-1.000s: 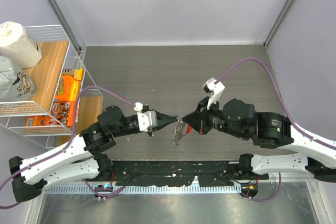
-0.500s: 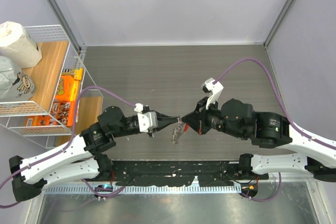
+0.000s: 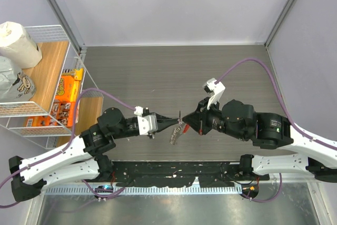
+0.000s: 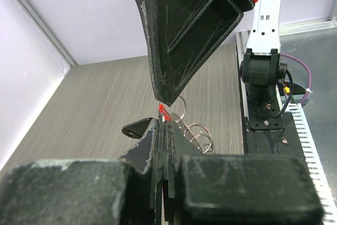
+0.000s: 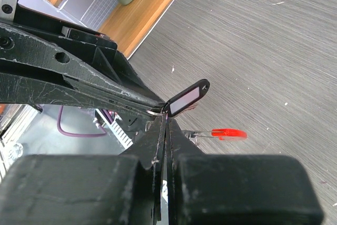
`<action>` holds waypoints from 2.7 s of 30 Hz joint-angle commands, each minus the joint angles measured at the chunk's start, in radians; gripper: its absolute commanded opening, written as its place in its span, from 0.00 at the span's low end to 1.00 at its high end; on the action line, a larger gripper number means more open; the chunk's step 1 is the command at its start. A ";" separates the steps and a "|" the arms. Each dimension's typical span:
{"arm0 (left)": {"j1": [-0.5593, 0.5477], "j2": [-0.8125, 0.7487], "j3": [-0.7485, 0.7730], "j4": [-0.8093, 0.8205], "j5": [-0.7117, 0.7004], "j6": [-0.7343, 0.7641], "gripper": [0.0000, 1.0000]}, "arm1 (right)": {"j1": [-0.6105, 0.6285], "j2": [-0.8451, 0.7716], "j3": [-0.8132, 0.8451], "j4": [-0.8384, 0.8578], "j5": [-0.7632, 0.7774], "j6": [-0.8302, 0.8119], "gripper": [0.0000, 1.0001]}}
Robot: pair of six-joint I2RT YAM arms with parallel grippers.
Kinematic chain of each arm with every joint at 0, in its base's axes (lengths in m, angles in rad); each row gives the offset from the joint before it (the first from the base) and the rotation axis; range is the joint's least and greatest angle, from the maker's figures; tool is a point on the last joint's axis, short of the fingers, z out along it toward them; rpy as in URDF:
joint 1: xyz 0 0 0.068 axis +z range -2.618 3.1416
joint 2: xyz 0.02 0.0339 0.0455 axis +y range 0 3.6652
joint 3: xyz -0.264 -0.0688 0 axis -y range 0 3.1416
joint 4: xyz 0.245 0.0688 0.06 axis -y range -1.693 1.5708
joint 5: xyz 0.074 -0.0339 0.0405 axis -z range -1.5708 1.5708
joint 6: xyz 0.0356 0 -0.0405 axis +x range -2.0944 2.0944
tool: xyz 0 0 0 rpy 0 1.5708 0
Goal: Put the keys on the keyring
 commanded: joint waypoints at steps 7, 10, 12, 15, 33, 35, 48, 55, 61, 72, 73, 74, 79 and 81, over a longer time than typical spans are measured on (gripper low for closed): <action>-0.018 -0.012 0.008 0.023 0.013 0.021 0.00 | 0.000 -0.032 0.023 0.083 0.072 0.031 0.05; -0.021 -0.009 0.010 0.018 0.016 0.023 0.00 | -0.001 -0.043 0.018 0.091 0.081 0.031 0.06; -0.023 -0.003 0.015 0.011 0.019 0.026 0.00 | -0.001 -0.046 0.018 0.095 0.082 0.028 0.06; -0.026 0.004 0.024 -0.005 0.027 0.027 0.00 | -0.001 -0.043 0.017 0.103 0.079 0.024 0.06; -0.026 -0.044 0.050 -0.031 0.056 -0.022 0.31 | 0.000 -0.077 -0.029 0.166 0.043 -0.058 0.06; -0.026 -0.050 0.054 -0.040 0.035 -0.023 0.33 | 0.000 -0.083 -0.031 0.169 0.036 -0.065 0.05; -0.026 -0.066 0.117 -0.066 -0.021 -0.034 0.40 | 0.002 -0.135 -0.030 0.194 -0.103 -0.165 0.05; -0.026 -0.030 0.197 -0.077 0.056 -0.146 0.42 | 0.000 -0.158 -0.026 0.220 -0.183 -0.263 0.05; -0.026 -0.018 0.234 -0.077 0.102 -0.216 0.41 | 0.002 -0.167 -0.019 0.267 -0.256 -0.344 0.06; -0.026 0.011 0.288 -0.083 0.154 -0.321 0.37 | 0.003 -0.155 0.003 0.336 -0.398 -0.460 0.05; -0.026 0.014 0.291 -0.083 0.154 -0.327 0.36 | 0.000 -0.157 0.001 0.342 -0.404 -0.466 0.06; -0.026 0.014 0.291 -0.083 0.154 -0.330 0.36 | 0.000 -0.155 0.001 0.351 -0.407 -0.472 0.06; -0.026 0.017 0.292 -0.075 0.162 -0.348 0.36 | 0.002 -0.157 0.000 0.385 -0.424 -0.503 0.05; -0.027 0.016 0.295 -0.075 0.166 -0.353 0.34 | 0.003 -0.152 0.003 0.388 -0.425 -0.510 0.05</action>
